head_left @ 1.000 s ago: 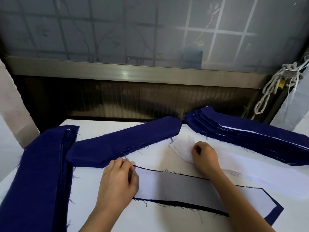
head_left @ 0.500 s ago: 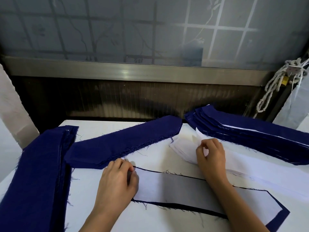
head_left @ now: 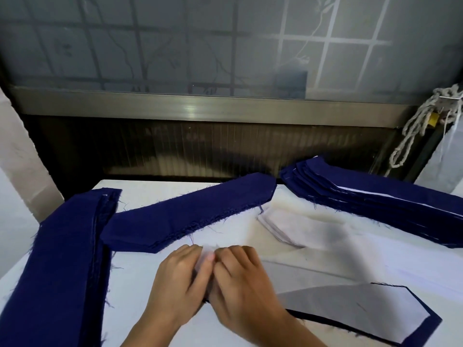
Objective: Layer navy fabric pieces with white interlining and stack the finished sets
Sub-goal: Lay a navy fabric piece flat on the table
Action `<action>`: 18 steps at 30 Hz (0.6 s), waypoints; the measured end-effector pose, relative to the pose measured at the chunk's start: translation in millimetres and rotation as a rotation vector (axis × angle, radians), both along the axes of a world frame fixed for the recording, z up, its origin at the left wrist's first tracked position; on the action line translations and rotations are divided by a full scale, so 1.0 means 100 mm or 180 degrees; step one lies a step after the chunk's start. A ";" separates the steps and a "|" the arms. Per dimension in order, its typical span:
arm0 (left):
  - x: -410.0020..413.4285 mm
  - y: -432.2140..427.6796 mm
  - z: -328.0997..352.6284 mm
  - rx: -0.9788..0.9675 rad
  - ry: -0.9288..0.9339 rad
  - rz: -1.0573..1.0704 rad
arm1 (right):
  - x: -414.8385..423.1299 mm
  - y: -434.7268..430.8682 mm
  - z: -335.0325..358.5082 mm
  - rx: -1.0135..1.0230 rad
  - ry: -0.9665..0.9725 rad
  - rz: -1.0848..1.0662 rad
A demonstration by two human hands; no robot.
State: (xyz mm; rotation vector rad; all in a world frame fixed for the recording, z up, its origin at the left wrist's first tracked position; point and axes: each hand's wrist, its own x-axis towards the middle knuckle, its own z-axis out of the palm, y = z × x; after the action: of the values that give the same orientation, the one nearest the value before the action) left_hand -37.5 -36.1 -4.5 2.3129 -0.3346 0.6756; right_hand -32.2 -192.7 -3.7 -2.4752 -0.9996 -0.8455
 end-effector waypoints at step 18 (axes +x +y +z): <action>-0.02 -0.01 -0.01 -0.0325 -0.0343 0.0403 | 0.39 -0.89 0.15 -0.0761 0.1172 -0.0947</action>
State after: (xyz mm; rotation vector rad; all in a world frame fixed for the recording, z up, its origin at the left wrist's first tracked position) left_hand -39.4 -36.8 -5.3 2.2189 -0.1989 0.8625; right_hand 6.8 -281.3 10.9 -2.8889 -0.6446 -0.3349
